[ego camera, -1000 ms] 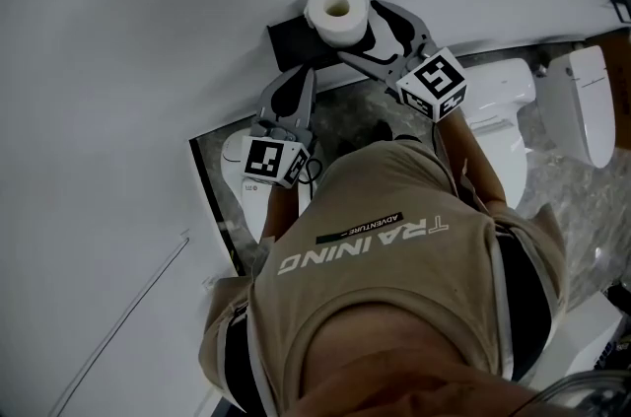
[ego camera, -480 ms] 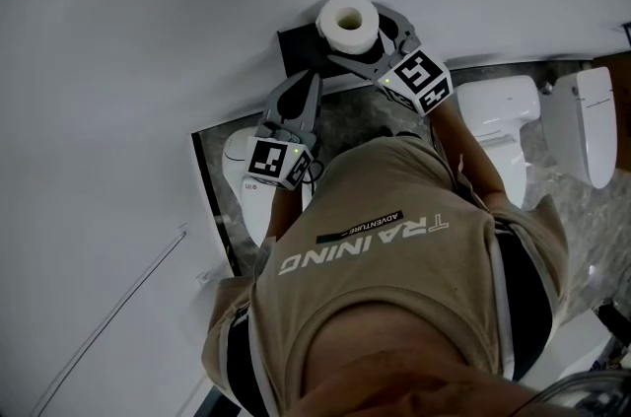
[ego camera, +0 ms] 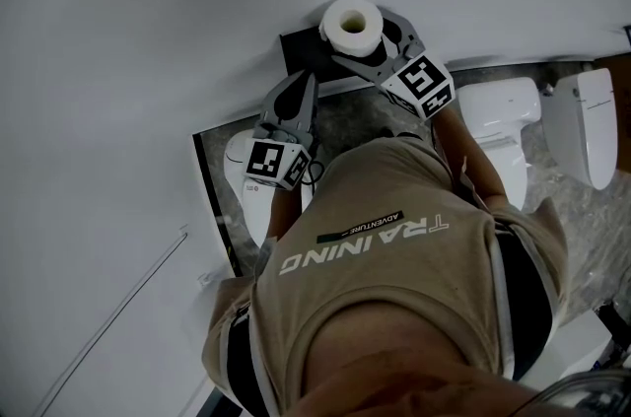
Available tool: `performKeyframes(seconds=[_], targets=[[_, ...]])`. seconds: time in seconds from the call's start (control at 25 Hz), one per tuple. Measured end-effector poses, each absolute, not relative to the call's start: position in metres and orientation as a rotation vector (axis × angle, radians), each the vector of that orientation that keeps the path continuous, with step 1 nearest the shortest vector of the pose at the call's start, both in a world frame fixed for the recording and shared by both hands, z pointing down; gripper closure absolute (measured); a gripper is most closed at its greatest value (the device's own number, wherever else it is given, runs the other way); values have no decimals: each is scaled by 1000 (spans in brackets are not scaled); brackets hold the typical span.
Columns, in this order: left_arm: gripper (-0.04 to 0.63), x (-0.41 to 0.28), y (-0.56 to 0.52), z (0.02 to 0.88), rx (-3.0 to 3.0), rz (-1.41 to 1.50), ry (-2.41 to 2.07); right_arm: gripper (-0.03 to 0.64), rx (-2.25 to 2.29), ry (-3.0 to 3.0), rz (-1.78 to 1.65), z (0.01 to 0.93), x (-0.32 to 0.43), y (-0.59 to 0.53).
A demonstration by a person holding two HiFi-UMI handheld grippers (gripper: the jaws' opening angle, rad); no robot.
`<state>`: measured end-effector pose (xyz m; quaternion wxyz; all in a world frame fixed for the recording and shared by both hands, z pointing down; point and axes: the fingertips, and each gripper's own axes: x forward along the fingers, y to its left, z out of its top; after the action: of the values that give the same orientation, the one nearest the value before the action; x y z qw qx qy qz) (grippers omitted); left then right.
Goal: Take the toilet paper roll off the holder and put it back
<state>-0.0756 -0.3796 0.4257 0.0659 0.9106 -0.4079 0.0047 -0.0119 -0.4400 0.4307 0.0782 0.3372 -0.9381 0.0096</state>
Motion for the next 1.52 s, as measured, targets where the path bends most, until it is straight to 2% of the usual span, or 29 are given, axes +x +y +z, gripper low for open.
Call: performKeyframes(seconds=[0.28,0.92,1.52], targets=[[595,-77,-369,432,2758,13,-1166,239,1033,-2830,-88,401,-20,-428],[595,-88,-337,433,2866,-1,-975,239,1270,-2773,-109,382,-12,-358],[595,-40,-249,426,2833,-8,-1092,239,1086,-2864,-122,394,17,-241]])
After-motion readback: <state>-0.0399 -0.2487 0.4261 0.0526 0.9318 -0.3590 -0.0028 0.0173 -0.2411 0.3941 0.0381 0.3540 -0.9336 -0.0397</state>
